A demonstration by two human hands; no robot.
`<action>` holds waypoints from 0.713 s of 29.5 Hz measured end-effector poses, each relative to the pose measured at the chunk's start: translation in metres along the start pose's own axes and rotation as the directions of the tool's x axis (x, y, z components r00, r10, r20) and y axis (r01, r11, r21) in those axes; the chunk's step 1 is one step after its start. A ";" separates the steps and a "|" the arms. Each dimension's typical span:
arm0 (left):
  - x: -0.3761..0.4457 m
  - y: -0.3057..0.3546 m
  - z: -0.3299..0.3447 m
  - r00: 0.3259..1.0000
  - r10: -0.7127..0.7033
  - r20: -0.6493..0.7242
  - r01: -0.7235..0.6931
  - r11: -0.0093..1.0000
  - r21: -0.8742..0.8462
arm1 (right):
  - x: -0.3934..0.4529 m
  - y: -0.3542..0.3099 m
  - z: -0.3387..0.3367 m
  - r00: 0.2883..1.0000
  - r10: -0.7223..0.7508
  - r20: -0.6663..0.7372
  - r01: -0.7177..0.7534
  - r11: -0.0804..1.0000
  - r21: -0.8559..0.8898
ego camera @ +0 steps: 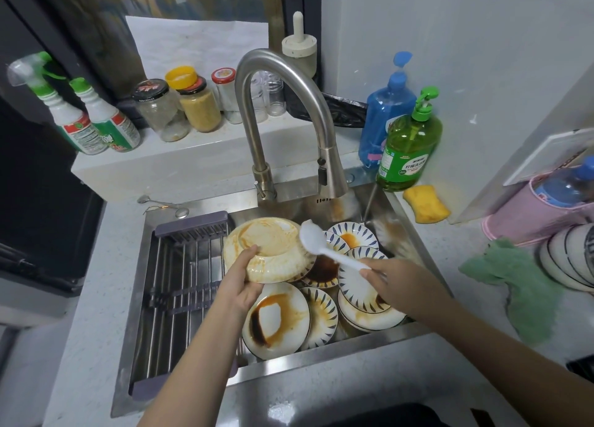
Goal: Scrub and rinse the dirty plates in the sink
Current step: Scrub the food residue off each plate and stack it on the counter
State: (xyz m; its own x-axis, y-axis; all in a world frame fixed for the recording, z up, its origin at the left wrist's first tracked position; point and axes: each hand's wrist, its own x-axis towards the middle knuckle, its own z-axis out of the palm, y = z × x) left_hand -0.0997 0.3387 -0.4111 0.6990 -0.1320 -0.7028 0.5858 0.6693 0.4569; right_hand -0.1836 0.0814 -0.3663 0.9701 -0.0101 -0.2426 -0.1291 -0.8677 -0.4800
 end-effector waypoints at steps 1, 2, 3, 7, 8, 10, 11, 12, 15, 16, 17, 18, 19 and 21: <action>-0.002 -0.002 0.001 1.000 -0.022 0.012 0.021 1.000 0.009 | 0.003 0.004 0.000 0.999 0.033 -0.007 -0.033 0.999 0.005; -0.003 -0.005 0.002 0.999 -0.044 0.027 0.044 0.999 0.014 | 0.003 0.007 0.000 0.999 0.039 -0.012 -0.038 0.999 0.006; -0.004 -0.006 0.003 0.998 -0.055 0.029 0.054 0.998 0.024 | 0.001 0.008 0.001 1.000 0.021 -0.013 -0.020 1.000 0.018; -0.001 -0.011 0.008 0.997 -0.070 0.039 0.066 0.994 0.084 | -0.008 0.012 0.002 1.000 0.016 -0.004 -0.016 0.999 0.046; -0.001 -0.013 0.010 0.996 -0.078 0.044 0.073 0.992 0.105 | -0.005 0.020 0.002 0.997 0.073 -0.003 -0.073 0.996 0.046; -0.001 -0.019 0.013 0.994 -0.085 0.065 0.074 0.985 0.158 | -0.005 0.034 0.002 0.987 0.159 0.008 -0.159 0.982 0.106; -0.001 -0.022 0.017 0.994 -0.083 0.070 0.067 0.978 0.200 | -0.007 0.040 0.002 0.984 0.177 0.008 -0.176 0.972 0.153; 0.000 -0.026 0.020 0.994 -0.076 0.074 0.056 0.967 0.248 | -0.011 0.045 0.003 0.982 0.188 0.002 -0.185 0.964 0.192; -0.001 -0.037 0.033 0.995 -0.003 0.099 -0.046 0.871 0.490 | -0.022 0.059 -0.001 0.970 0.241 -0.034 -0.224 0.941 0.254; -0.003 -0.042 0.038 0.992 0.034 0.119 -0.100 0.786 0.610 | -0.025 0.066 -0.003 0.962 0.268 -0.045 -0.247 0.931 0.270; -0.003 -0.048 0.046 0.986 0.073 0.148 -0.160 0.640 0.752 | -0.029 0.074 -0.007 0.954 0.291 -0.065 -0.262 0.921 0.288; -0.006 -0.052 0.051 0.978 0.105 0.182 -0.210 0.453 0.867 | -0.031 0.079 -0.008 0.948 0.307 -0.080 -0.270 0.913 0.305; -0.007 -0.057 0.058 0.967 0.118 0.227 -0.249 0.244 0.937 | -0.036 0.084 -0.011 0.939 0.329 -0.099 -0.280 0.900 0.334; -0.010 -0.068 0.068 0.935 0.095 0.341 -0.329 -0.117 0.937 | -0.043 0.091 -0.014 0.921 0.361 -0.148 -0.280 0.875 0.394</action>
State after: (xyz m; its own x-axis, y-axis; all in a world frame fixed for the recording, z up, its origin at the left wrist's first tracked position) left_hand -0.1186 0.2444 -0.3979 0.8492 -0.3089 -0.4283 0.0853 -0.7202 0.6885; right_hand -0.2344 -0.0041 -0.3879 0.8769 -0.3962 -0.2720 -0.4658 -0.5610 -0.6844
